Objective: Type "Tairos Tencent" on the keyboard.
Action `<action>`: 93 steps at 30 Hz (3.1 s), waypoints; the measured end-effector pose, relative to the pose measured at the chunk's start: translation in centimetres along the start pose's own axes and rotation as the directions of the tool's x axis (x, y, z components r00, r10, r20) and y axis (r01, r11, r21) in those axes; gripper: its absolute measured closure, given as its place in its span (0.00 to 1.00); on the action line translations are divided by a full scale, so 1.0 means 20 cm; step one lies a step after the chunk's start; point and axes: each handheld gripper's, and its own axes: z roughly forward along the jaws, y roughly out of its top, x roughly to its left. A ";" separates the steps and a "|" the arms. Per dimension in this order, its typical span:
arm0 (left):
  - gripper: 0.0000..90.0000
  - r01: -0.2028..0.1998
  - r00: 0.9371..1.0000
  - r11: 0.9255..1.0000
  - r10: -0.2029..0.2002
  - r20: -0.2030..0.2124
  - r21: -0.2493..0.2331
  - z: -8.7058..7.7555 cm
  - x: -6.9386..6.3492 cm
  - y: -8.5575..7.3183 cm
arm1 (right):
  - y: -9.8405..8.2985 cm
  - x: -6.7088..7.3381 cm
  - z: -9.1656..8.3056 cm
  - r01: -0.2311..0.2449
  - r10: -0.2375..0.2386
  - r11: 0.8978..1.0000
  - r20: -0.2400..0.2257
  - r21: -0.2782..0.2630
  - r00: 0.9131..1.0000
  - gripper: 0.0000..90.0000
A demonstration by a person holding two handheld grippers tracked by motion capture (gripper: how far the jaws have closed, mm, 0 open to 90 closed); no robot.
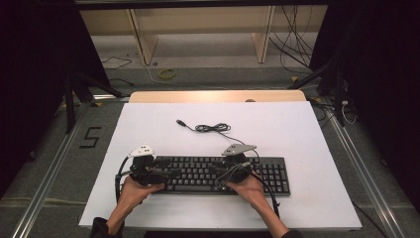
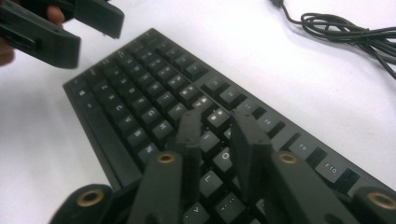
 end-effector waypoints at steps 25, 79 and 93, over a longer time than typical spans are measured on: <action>0.33 0.008 1.000 1.000 -0.008 -0.005 -0.012 -0.04 0.01 -0.05 | -0.02 -0.02 0.10 0.016 -0.018 0.996 0.027 0.086 0.999 1.00; 0.70 -0.088 0.994 0.986 0.096 -0.050 0.140 -0.02 0.02 -0.03 | 0.00 -0.01 -0.04 -0.067 0.066 0.996 -0.023 -0.053 0.998 0.46; 0.96 -0.106 0.992 0.973 0.117 -0.044 0.204 0.01 0.02 -0.01 | -0.02 0.02 -0.09 -0.047 0.045 0.997 -0.028 -0.066 0.999 0.43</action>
